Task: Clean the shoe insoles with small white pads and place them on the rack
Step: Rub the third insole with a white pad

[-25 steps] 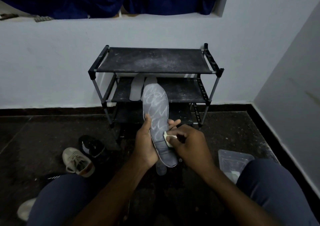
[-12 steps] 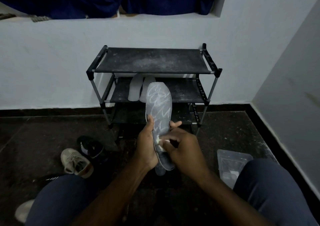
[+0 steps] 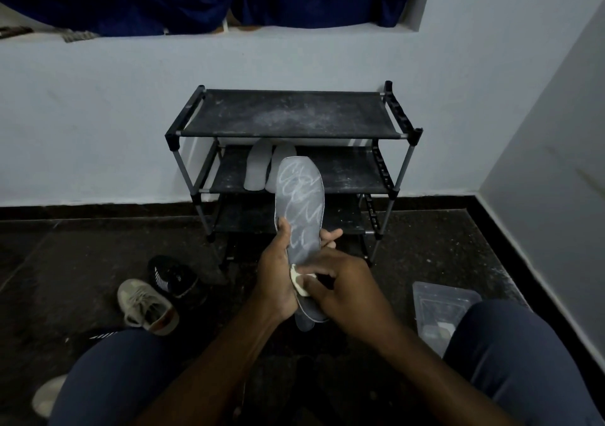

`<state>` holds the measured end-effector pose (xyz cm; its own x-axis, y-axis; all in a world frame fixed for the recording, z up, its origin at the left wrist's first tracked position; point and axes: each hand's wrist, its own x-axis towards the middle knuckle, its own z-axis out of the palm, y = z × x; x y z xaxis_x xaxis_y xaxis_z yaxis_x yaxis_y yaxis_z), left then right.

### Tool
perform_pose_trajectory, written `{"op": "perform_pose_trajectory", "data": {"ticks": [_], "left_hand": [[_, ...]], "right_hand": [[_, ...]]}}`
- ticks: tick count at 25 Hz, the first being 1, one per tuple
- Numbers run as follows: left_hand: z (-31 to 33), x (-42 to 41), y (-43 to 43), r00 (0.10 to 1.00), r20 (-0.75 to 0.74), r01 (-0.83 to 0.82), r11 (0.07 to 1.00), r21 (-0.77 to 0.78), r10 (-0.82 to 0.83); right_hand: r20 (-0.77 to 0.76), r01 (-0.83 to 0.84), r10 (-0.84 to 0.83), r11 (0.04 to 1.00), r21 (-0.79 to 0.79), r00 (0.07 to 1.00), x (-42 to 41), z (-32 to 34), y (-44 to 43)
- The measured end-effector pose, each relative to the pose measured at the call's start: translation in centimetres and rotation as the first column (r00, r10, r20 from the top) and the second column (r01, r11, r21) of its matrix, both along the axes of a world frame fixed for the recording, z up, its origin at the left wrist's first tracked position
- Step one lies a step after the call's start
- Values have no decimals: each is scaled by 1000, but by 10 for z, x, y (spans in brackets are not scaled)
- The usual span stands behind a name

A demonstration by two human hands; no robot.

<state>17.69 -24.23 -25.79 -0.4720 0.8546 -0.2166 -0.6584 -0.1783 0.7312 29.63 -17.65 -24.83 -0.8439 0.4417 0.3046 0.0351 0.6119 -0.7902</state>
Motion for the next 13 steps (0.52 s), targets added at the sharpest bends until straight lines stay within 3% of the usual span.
{"op": "perform_pose_trajectory", "data": {"ticks": [4,8,13], "left_hand": [[4,9,0,996,62,72,997,-19,-70],[-1,4,0,999,-54,-6,997,-80,2],[4,11,0,999,39,40,997,-66,-38]], "right_hand": [[-33,154,-153,988,17,988,-7,0,13],[-21,61,-60,998,10,998,-3,-1,-4],[-63,200,-199,980,10,978,-9,0,11]]}}
